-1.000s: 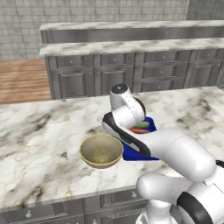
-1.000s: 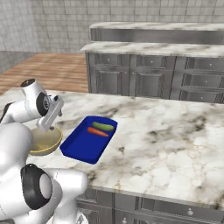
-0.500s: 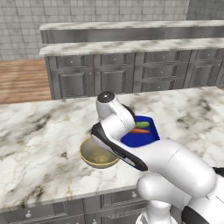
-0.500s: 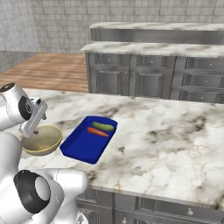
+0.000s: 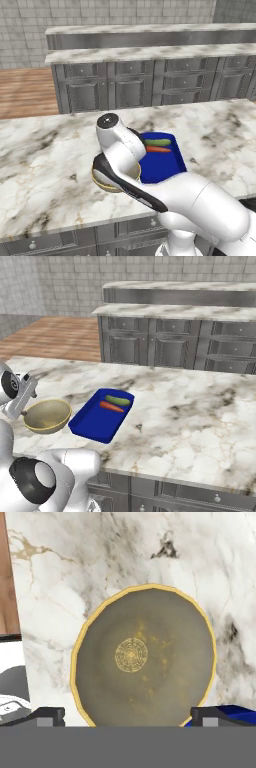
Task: Place the two vegetables and bowl onto the tray for setting up a vegetable dip station.
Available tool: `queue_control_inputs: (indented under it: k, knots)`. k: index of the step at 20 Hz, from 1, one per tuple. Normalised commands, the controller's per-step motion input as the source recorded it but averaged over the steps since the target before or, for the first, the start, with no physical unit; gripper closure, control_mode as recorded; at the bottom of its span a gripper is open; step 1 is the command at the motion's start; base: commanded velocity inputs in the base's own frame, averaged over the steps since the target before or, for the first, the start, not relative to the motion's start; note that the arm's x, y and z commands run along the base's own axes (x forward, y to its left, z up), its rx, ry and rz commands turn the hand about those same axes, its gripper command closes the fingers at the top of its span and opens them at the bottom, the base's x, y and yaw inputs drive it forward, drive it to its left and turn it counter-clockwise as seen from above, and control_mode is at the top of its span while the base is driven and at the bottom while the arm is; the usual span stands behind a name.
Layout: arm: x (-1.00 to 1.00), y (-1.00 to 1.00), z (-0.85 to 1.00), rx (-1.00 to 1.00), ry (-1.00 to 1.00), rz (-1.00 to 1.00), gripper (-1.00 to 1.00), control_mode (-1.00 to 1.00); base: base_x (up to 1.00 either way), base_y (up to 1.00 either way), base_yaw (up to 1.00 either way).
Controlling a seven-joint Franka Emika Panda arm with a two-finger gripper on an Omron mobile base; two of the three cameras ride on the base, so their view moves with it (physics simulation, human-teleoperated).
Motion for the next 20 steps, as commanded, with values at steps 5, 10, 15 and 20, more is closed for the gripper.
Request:
queue_control_inputs:
  k: [5, 10, 15, 20]
  knots:
    - [-0.22, 0.14, -0.01, 0.0, 0.0, 0.0, -1.0, -1.0, 0.0, 0.0, 0.0]
    - [-0.14, 0.08, -0.06, 0.0, 0.0, 0.0, -1.0, -1.0, 0.0, 0.0, 0.0]
    - [-0.1, 0.05, -0.15, 0.0, -0.01, 0.0, -1.0, -1.0, 0.0, 0.0, 0.0]
    - [-0.05, 0.09, -0.2, 0.0, -0.01, 0.0, -1.0, -1.0, 0.0, 0.0, 0.0]
